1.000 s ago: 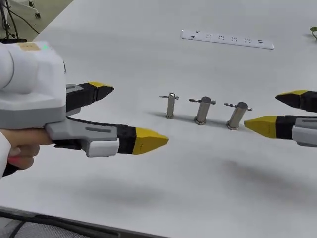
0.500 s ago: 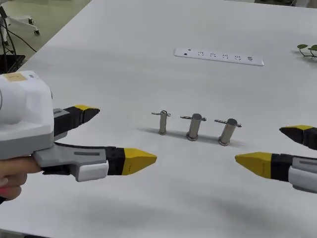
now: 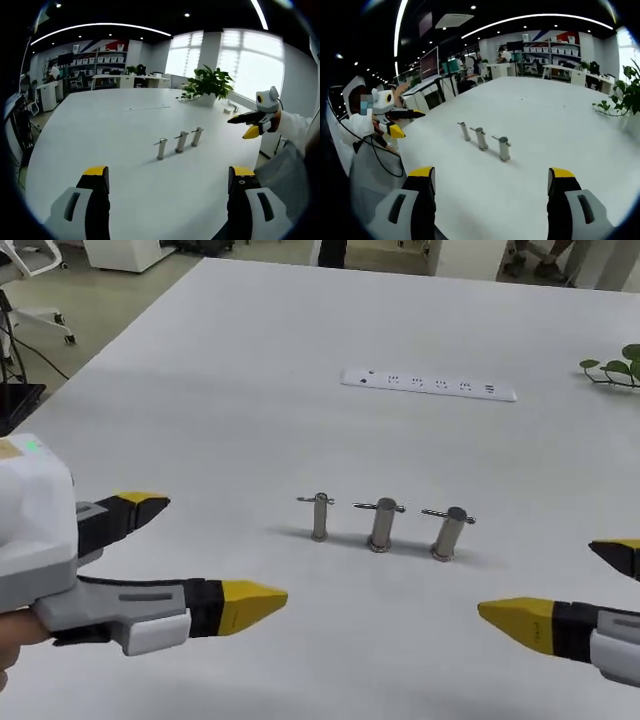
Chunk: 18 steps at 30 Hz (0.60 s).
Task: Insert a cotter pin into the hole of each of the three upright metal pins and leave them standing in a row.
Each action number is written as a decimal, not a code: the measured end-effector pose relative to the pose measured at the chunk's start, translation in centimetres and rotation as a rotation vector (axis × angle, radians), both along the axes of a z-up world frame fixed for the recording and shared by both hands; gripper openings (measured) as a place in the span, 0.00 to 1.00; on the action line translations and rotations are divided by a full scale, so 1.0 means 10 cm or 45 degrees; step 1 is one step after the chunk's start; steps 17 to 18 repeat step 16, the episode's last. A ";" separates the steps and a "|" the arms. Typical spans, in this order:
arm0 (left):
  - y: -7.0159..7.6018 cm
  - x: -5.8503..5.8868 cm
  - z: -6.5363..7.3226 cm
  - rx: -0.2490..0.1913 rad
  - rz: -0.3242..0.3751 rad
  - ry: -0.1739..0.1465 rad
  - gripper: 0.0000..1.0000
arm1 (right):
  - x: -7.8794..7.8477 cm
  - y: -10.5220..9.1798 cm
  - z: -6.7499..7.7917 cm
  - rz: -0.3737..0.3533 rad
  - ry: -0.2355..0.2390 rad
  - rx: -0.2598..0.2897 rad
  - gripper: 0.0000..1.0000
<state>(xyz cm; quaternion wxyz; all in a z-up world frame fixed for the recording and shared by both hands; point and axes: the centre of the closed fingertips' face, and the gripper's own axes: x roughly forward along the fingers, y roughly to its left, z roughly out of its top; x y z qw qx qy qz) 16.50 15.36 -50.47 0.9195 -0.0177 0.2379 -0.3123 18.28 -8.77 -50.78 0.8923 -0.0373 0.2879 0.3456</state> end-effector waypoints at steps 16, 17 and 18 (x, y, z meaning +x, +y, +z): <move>-0.01 -0.04 0.04 -0.006 0.001 0.012 0.98 | -0.07 -0.11 0.02 -0.074 0.008 -0.015 0.91; -0.01 -0.04 0.04 -0.006 0.001 0.012 0.98 | -0.07 -0.11 0.02 -0.074 0.008 -0.015 0.91; -0.01 -0.04 0.04 -0.006 0.001 0.012 0.98 | -0.07 -0.11 0.02 -0.074 0.008 -0.015 0.91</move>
